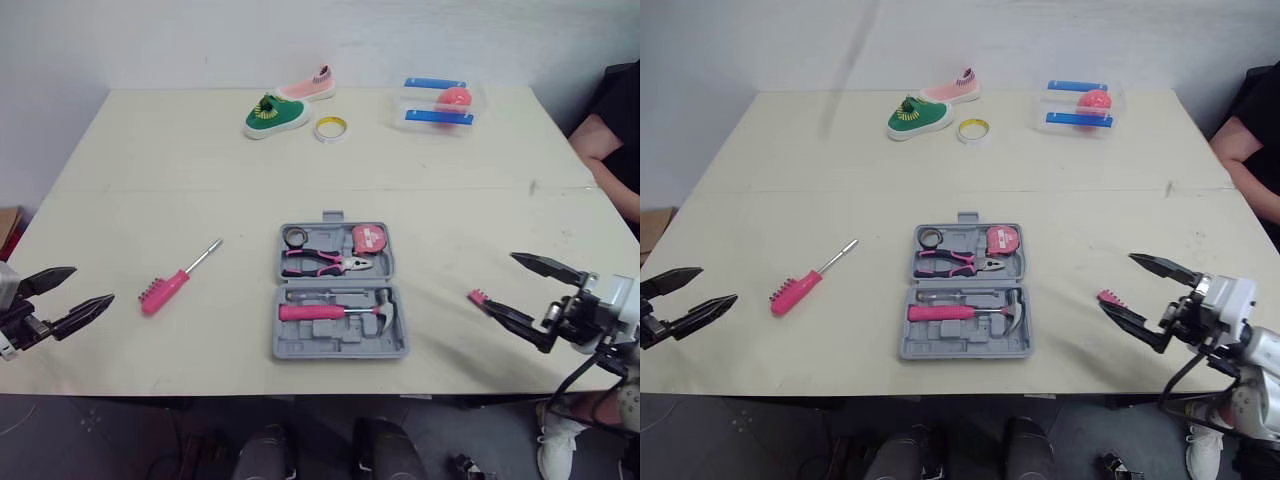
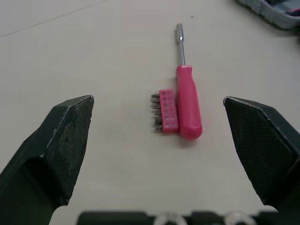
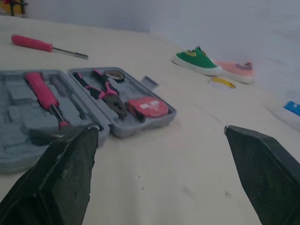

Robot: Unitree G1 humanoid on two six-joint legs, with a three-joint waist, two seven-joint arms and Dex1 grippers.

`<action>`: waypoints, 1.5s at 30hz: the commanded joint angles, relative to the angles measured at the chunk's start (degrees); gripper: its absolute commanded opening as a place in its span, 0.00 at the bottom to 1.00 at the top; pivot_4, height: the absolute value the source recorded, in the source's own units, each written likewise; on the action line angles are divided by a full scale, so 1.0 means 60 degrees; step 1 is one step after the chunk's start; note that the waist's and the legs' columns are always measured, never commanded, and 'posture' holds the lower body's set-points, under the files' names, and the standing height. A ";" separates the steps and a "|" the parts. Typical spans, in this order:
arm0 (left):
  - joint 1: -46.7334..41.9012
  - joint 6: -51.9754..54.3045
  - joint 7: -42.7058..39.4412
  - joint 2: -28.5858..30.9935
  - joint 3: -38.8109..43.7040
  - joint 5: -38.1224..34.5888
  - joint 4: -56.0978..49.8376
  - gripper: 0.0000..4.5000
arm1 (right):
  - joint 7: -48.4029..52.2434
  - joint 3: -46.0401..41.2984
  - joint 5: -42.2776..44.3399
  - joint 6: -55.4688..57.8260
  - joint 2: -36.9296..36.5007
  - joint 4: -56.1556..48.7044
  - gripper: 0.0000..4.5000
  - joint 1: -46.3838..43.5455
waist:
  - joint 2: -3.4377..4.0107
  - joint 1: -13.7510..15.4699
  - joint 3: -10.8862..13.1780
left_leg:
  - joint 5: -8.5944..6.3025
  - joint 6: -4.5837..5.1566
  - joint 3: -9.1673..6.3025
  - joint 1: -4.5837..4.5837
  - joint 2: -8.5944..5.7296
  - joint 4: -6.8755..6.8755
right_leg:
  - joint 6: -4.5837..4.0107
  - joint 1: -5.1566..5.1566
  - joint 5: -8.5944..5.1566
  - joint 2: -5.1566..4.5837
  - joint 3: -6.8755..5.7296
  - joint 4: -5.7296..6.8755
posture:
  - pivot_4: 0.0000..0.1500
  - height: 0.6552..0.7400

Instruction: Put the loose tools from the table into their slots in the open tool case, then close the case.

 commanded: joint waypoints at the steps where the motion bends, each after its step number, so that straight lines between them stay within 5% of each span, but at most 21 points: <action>1: -0.0264 0.0310 0.0370 0.0179 -0.0289 0.0207 -0.0415 0.99 | 0.0051 0.0427 0.0219 0.0311 0.0100 -0.1109 1.00 -0.0022 | 0.0000 -0.0012 0.0000 | 0.0013 -0.0022 0.0000 -0.0008 0.0000 0.0000 | -0.0001 -0.0006 -0.0001 0.0003 0.0000 0.0002 | 1.00 1.00; 15: -0.2010 -0.0053 0.1488 -0.0495 -0.2176 0.1595 0.1221 0.99 | -0.0208 0.0763 -0.0023 0.0774 0.0164 -0.1752 1.00 0.0036 | -0.0031 -0.0018 0.0016 | 0.0030 0.0004 0.0027 -0.0018 -0.0012 0.0023 | 0.0009 -0.0017 0.0005 0.0001 0.0004 0.0033 | 1.00 1.00; 23: -0.2216 0.0009 0.2026 -0.0712 -0.2282 0.1834 0.1344 0.99 | -0.0674 0.0845 0.0012 0.1286 0.0076 -0.2557 1.00 0.0070 | -0.0053 -0.0031 0.0025 | 0.0052 0.0003 0.0027 -0.0016 -0.0011 0.0024 | 0.0009 -0.0020 0.0005 0.0004 0.0006 0.0044 | 1.00 1.00; 27: -0.2385 0.0768 0.1862 -0.0973 -0.1528 0.0672 0.0905 0.99 | -0.0778 0.0833 -0.0001 0.1509 0.0050 -0.2704 1.00 0.0016 | -0.0067 -0.0015 0.0026 | 0.0047 -0.0005 0.0027 -0.0016 -0.0012 0.0028 | 0.0012 -0.0019 0.0007 0.0000 0.0009 0.0046 | 1.00 1.00; 45: -0.2083 0.0118 0.2332 -0.0815 -0.2194 0.1892 0.1812 0.99 | -0.0641 0.0903 -0.0143 0.1519 0.0161 -0.2479 1.00 -0.0108 | -0.0108 -0.0020 0.0042 | 0.0051 -0.0003 0.0027 -0.0016 -0.0013 0.0026 | 0.0012 -0.0019 0.0007 0.0001 0.0007 0.0044 | 1.00 1.00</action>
